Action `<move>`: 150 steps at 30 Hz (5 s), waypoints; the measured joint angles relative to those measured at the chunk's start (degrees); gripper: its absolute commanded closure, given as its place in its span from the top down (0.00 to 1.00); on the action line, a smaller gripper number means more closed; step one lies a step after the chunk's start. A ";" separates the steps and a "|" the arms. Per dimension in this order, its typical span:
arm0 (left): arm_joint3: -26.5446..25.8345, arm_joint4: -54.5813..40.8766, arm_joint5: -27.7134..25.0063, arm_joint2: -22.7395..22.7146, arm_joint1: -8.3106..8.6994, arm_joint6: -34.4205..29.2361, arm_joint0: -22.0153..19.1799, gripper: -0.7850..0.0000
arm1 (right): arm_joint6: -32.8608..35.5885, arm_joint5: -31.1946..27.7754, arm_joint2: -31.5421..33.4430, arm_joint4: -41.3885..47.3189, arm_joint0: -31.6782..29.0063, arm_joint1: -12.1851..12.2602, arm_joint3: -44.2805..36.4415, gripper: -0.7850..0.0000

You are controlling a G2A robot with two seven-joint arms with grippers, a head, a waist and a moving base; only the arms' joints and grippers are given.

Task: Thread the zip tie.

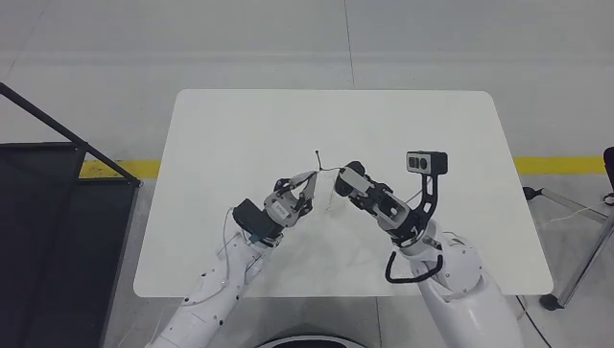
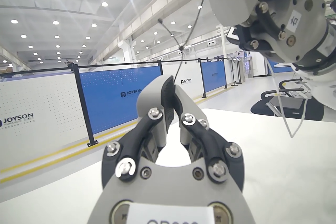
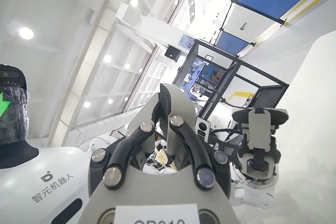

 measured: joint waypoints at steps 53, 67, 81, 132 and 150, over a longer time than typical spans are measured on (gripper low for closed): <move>-14.16 -15.99 -1.59 -11.64 2.43 -2.22 13.87 1.00 | -2.76 -0.89 8.67 -23.06 -14.86 1.86 -20.18 0.00; -18.19 -26.97 -9.46 -15.71 3.03 -16.17 13.31 1.00 | 6.19 7.67 7.84 -45.90 -13.79 2.84 -26.98 0.00; -20.43 -34.61 -21.33 -19.67 4.42 -34.46 12.53 1.00 | 21.24 19.13 -3.06 -74.50 -9.79 3.35 -27.90 0.00; -20.42 -34.58 -21.31 -19.65 4.42 -34.38 12.54 1.00 | 47.84 36.17 -31.42 -111.56 20.40 -8.62 0.88 0.00; -20.42 -34.58 -21.31 -19.65 4.42 -34.38 12.54 1.00 | 49.01 34.48 -31.27 -114.40 20.36 -11.34 3.27 0.15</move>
